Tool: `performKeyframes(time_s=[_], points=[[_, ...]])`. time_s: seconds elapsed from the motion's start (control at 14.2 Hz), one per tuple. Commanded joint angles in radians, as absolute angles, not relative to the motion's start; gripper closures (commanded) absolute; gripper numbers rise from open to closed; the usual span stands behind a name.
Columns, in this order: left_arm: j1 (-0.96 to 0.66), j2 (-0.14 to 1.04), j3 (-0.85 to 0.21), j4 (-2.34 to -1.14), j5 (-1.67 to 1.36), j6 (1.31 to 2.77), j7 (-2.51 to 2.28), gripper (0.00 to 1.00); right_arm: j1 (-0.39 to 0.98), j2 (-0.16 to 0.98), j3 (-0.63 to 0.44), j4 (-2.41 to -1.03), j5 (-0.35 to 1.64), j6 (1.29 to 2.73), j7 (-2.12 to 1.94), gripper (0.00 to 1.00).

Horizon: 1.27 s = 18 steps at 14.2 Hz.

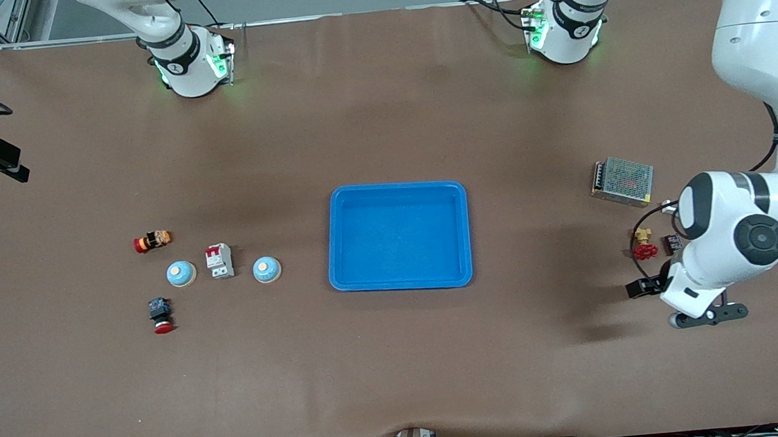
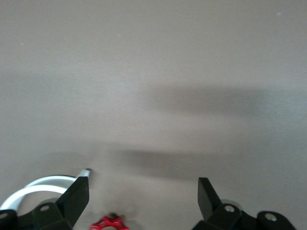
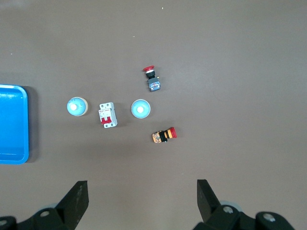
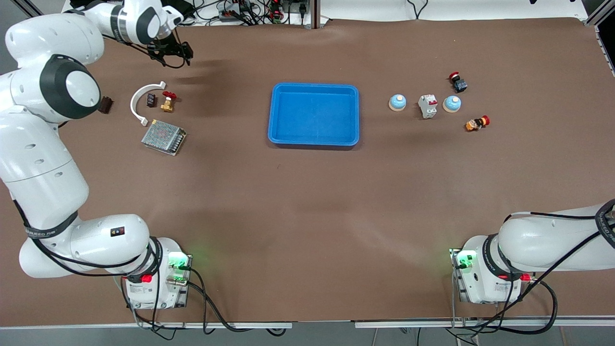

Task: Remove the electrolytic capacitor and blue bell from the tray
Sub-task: 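Lift the open left gripper up and away from the capacitor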

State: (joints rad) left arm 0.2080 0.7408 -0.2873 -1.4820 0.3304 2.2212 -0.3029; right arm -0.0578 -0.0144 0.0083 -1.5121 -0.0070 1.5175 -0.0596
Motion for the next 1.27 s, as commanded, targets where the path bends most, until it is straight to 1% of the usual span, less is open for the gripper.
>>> performKeyframes(time_s=[0.0,0.21,0.42,0.7,0.84,0.92,1.13,1.2], points=[[0.186,0.736,-0.285,-1.460,0.307,2.209,-0.368,0.00,-0.063,-0.009,0.012,-1.490,-0.011,1.505,-0.060,0.00],[0.140,0.730,-0.287,-1.460,0.276,2.204,-0.457,0.00,-0.060,-0.008,0.012,-1.491,-0.009,1.506,-0.058,0.00],[0.094,0.695,-0.287,-1.460,0.276,2.186,-0.502,0.00,-0.061,-0.008,0.012,-1.489,-0.006,1.508,-0.057,0.00],[0.101,0.585,-0.291,-1.460,0.273,1.979,-0.463,0.00,-0.060,-0.009,0.012,-1.488,-0.018,1.506,-0.060,0.00],[0.086,0.510,-0.278,-1.459,0.215,1.877,-0.376,0.00,-0.063,-0.009,0.012,-1.482,-0.018,1.506,-0.060,0.00],[0.075,0.465,-0.247,-1.459,0.175,1.831,-0.303,0.00,-0.063,-0.009,0.012,-1.482,-0.018,1.506,-0.060,0.00],[-0.017,0.335,-0.037,-1.460,0.048,1.711,-0.103,0.00,-0.064,-0.009,0.012,-1.480,-0.018,1.505,-0.060,0.00],[-0.023,0.295,-0.013,-1.460,0.038,1.665,-0.053,0.00,-0.064,-0.009,0.011,-1.480,-0.018,1.505,-0.060,0.00]])
